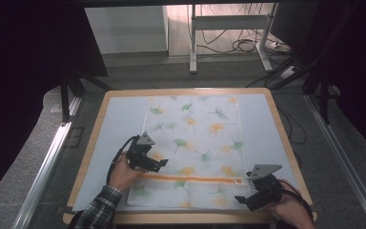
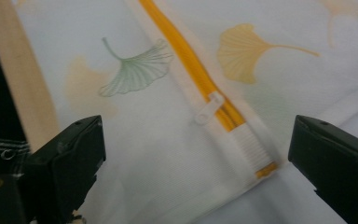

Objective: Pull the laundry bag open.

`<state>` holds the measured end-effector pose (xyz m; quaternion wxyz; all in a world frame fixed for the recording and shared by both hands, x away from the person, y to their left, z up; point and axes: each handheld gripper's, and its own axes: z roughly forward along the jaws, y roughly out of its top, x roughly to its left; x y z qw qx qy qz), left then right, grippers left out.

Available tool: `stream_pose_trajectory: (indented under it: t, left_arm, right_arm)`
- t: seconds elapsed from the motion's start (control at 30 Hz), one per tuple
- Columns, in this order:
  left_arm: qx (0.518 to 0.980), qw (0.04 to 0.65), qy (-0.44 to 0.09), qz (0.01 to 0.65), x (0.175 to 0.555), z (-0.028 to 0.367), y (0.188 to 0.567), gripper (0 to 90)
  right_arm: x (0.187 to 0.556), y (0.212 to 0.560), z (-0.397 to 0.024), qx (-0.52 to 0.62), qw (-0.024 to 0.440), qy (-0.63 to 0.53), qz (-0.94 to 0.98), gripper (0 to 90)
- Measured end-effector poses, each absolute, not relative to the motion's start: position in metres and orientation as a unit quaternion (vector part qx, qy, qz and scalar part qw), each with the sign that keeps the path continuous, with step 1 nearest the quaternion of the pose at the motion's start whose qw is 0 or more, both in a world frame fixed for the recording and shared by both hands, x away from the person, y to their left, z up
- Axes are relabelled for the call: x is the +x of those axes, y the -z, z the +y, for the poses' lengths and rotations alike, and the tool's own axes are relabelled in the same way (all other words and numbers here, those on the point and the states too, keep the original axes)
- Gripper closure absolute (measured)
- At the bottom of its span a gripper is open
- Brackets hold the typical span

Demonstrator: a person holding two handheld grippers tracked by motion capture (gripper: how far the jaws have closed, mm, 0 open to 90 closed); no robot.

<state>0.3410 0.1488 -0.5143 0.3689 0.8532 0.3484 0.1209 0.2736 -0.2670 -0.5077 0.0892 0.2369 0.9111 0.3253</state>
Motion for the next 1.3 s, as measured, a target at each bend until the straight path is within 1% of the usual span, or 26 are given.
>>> stream_pose_trajectory:
  t: [0.03, 0.07, 0.1, 0.13, 0.2, 0.3, 0.37, 0.4, 0.43, 0.47, 0.6, 0.63, 0.67, 0.83, 0.9, 0.93, 0.97, 1.0, 1.03, 1.07, 1.17, 1.2, 1.23, 1.3]
  left_arm:
    - [0.853, 0.369, -0.121, 0.348, 0.341, 0.149, 0.514, 1.7]
    - [0.855, 0.369, -0.119, 0.344, 0.34, 0.146, 0.514, 1.9]
    - [0.858, 0.368, -0.121, 0.338, 0.34, 0.141, 0.513, 1.9]
    - [0.859, 0.367, -0.124, 0.335, 0.339, 0.138, 0.512, 2.4]
    - [0.856, 0.382, -0.113, 0.33, 0.339, 0.129, 0.508, 6.8]
    - [0.856, 0.4, -0.094, 0.314, 0.338, 0.116, 0.505, 11.9]
    - [0.859, 0.401, -0.091, 0.305, 0.338, 0.111, 0.504, 16.0]
    - [0.866, 0.401, -0.089, 0.287, 0.335, 0.098, 0.503, 18.9]
    - [0.866, 0.401, -0.089, 0.287, 0.335, 0.098, 0.503, 21.7]
    - [0.871, 0.403, -0.085, 0.269, 0.331, 0.085, 0.502, 23.6]
    - [0.881, 0.408, -0.069, 0.229, 0.326, 0.059, 0.501, 31.6]
    - [0.881, 0.408, -0.069, 0.229, 0.326, 0.059, 0.501, 33.1]
    - [0.887, 0.406, -0.062, 0.21, 0.324, 0.047, 0.501, 35.3]
    - [0.896, 0.406, -0.051, 0.171, 0.325, 0.016, 0.501, 45.3]
    - [0.898, 0.407, -0.047, 0.163, 0.325, 0.01, 0.501, 50.9]
    - [0.897, 0.413, -0.035, 0.151, 0.326, -0.003, 0.502, 55.5]
    - [0.897, 0.413, -0.035, 0.151, 0.326, -0.003, 0.502, 59.0]
    - [0.9, 0.414, -0.023, 0.135, 0.328, -0.016, 0.504, 63.6]
    - [0.9, 0.414, -0.023, 0.135, 0.328, -0.016, 0.504, 68.7]
    - [0.906, 0.406, -0.019, 0.119, 0.328, -0.029, 0.506, 72.6]
    - [0.909, 0.403, -0.016, 0.106, 0.327, -0.041, 0.508, 83.8]
    - [0.909, 0.404, -0.012, 0.102, 0.328, -0.046, 0.509, 83.8]
    - [0.909, 0.407, -0.006, 0.096, 0.328, -0.055, 0.511, 88.6]
    - [0.908, 0.408, 0.001, 0.09, 0.329, -0.062, 0.512, 89.6]
  right_arm:
    - [0.274, 0.508, -0.267, 0.237, 0.089, -0.325, 0.911, 4.7]
    - [0.27, 0.508, -0.268, 0.237, 0.092, -0.319, 0.913, 8.3]
    - [0.27, 0.508, -0.268, 0.237, 0.092, -0.319, 0.913, 8.3]
    - [0.268, 0.508, -0.27, 0.238, 0.086, -0.318, 0.914, 10.8]
    - [0.266, 0.509, -0.272, 0.237, 0.072, -0.32, 0.914, 16.1]
    - [0.265, 0.51, -0.274, 0.234, 0.066, -0.319, 0.916, 18.2]
    - [0.264, 0.511, -0.274, 0.233, 0.066, -0.318, 0.917, 18.9]
    - [0.263, 0.512, -0.275, 0.228, 0.063, -0.314, 0.92, 21.7]
    - [0.263, 0.512, -0.275, 0.228, 0.063, -0.314, 0.92, 21.7]
    - [0.262, 0.513, -0.274, 0.225, 0.063, -0.307, 0.923, 23.9]
    - [0.26, 0.514, -0.27, 0.215, 0.081, -0.292, 0.928, 25.6]
    - [0.26, 0.514, -0.27, 0.215, 0.081, -0.292, 0.928, 25.6]
    - [0.258, 0.514, -0.269, 0.212, 0.088, -0.287, 0.93, 26.0]
    - [0.258, 0.515, -0.269, 0.213, 0.088, -0.286, 0.93, 26.0]
    - [0.258, 0.515, -0.269, 0.213, 0.087, -0.286, 0.93, 26.0]
    - [0.258, 0.515, -0.269, 0.213, 0.086, -0.287, 0.93, 26.0]
    - [0.258, 0.515, -0.269, 0.213, 0.086, -0.287, 0.93, 26.0]
    - [0.258, 0.515, -0.27, 0.213, 0.086, -0.287, 0.93, 26.0]
    - [0.258, 0.515, -0.27, 0.213, 0.086, -0.287, 0.93, 26.0]
    - [0.258, 0.515, -0.27, 0.214, 0.085, -0.288, 0.929, 26.0]
    - [0.259, 0.515, -0.27, 0.215, 0.084, -0.289, 0.929, 26.0]
    - [0.259, 0.515, -0.27, 0.214, 0.085, -0.289, 0.929, 26.0]
    - [0.259, 0.515, -0.27, 0.215, 0.085, -0.289, 0.929, 26.0]
    - [0.259, 0.515, -0.27, 0.214, 0.085, -0.289, 0.929, 26.0]
